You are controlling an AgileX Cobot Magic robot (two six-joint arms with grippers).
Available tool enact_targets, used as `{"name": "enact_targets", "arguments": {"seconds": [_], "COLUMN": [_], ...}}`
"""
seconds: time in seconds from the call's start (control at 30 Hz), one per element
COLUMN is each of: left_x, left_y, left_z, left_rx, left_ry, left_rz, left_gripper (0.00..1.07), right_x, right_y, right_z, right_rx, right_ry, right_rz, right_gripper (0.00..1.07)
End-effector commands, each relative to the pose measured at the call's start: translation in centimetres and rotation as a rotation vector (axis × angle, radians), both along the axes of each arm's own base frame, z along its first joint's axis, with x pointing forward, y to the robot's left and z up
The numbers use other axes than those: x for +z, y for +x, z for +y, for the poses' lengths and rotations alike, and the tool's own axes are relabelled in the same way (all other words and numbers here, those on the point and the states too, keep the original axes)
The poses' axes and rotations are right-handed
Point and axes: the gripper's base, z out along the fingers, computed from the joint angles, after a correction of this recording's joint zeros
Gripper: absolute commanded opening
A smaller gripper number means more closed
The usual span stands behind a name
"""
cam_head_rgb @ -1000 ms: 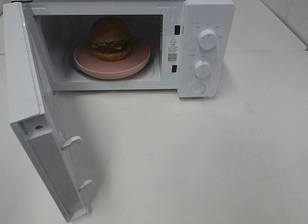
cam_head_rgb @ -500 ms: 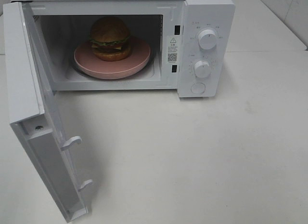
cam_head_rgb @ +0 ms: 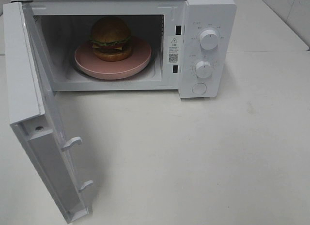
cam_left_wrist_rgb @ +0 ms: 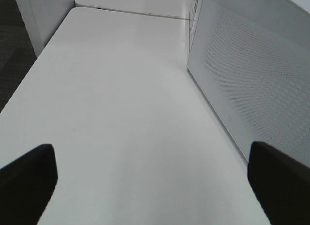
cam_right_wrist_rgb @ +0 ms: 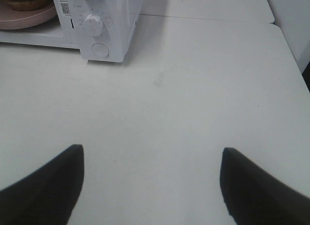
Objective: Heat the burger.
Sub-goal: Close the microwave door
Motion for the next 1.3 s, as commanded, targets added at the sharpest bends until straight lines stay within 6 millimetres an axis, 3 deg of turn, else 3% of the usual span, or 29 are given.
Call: {"name": "enact_targets", "arguments": {"seconds": [0.03,0.8,0.97,1.07,1.13,1.17,1.2,1.23,1.27,1.3], "left_x": [0.0,0.0,1.2,1.9,2.2,2.2,2.3,2.4,2.4,2.4], "left_y": [-0.2,0.0,0.0,0.6,1.5,1.5,2.1,2.4,2.4,3.2], "left_z": [0.0,0.0,0.0,0.1,0.1,0.1,0.1,0.1,0.1,0.1], "left_rx": [-0.002,0.002,0.001,0.001,0.0,0.0,0.002,0.005,0.005,0.007], "left_ry": [-0.001,0.004,0.005,0.007,0.007,0.007,0.002,-0.005,-0.005,-0.01], "left_rz": [-0.022,-0.011,-0.078,-0.099,-0.089,-0.089,-0.074,-0.067,-0.067,-0.047], "left_gripper": [1.0,1.0,0.96,0.87,0.68,0.68,0.51,0.41,0.41,0.21], "right_x": [0.0,0.0,0.0,0.0,0.0,0.0,0.0,0.0,0.0,0.0], "right_y": [-0.3,-0.3,-0.3,-0.3,-0.3,-0.3,-0.3,-0.3,-0.3,-0.3], "right_z": [0.0,0.0,0.0,0.0,0.0,0.0,0.0,0.0,0.0,0.0], "right_rx": [-0.001,0.0,0.0,0.0,0.0,0.0,0.0,0.0,0.0,0.0], "right_ry": [-0.002,-0.003,-0.003,-0.003,-0.003,-0.003,-0.003,-0.003,-0.003,-0.003], "right_rz": [-0.035,-0.035,-0.035,-0.035,-0.035,-0.035,-0.035,-0.035,-0.035,-0.035], "right_gripper": [0.75,0.75,0.75,0.75,0.75,0.75,0.75,0.75,0.75,0.75]}}
